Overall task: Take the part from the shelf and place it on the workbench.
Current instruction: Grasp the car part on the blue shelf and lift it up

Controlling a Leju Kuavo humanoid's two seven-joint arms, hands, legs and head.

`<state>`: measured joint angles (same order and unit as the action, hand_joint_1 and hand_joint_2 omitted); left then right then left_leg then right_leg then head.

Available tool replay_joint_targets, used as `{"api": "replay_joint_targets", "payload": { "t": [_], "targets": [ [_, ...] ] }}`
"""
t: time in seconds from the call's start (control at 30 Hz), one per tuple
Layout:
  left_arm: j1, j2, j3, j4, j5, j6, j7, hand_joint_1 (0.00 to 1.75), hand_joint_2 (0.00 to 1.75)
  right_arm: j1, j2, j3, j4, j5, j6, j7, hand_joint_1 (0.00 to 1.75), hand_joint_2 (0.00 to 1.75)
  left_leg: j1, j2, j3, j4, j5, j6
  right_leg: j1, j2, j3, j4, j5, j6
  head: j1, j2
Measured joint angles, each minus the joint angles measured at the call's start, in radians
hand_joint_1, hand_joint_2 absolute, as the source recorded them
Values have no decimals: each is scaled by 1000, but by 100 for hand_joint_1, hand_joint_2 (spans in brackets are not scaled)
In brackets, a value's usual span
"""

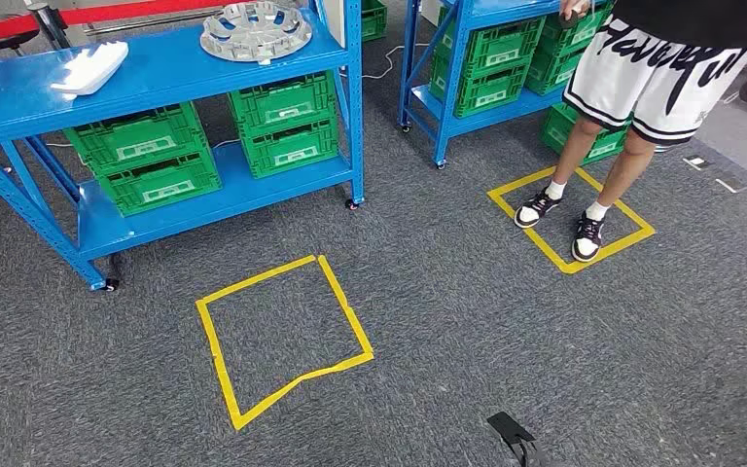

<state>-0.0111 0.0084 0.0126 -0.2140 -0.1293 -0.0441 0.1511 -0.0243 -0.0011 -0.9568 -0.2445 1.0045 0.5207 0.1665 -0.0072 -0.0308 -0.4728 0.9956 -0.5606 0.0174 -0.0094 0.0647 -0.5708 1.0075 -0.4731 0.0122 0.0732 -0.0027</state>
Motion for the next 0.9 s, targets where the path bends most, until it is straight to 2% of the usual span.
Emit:
{"api": "replay_joint_targets", "payload": {
  "t": [0.03,0.07,0.13,0.17,0.53,0.8,0.9],
  "targets": [
    [0,0,0,0,0,0,0,0,175,0,0,-2,0,4,0,0,0,116,0,0,0,0,0,0,0,0,0,0,0,0,0,0],
    [0,0,0,1,0,0,0,0,131,0,0,-3,0,7,0,0,0,87,0,0,0,0,0,0,0,0,0,0,0,0,0,0],
    [-1,0,0,2,0,-1,0,0,44,0,0,-11,1,21,0,0,0,0,0,0,0,0,0,0,0,0,0,0,0,0,0,0],
    [-2,0,0,4,0,-1,0,0,0,-2,1,-19,2,29,0,0,0,0,0,0,0,0,0,0,0,0,0,0,0,0,0,0],
    [-18,7,0,23,-15,2,-8,0,0,-24,11,-128,21,114,0,-5,0,0,0,0,0,0,0,-1,0,0,0,0,0,0,0,0],
    [-30,14,-1,31,-45,24,-26,0,0,-30,17,-156,27,124,0,-6,0,0,0,0,0,0,0,-1,1,0,0,0,0,0,0,0],
    [-42,18,-10,32,-67,28,-62,0,0,-30,18,-160,27,125,0,-11,0,0,0,0,0,0,0,-1,1,0,0,0,0,0,0,0]
  ]
}}
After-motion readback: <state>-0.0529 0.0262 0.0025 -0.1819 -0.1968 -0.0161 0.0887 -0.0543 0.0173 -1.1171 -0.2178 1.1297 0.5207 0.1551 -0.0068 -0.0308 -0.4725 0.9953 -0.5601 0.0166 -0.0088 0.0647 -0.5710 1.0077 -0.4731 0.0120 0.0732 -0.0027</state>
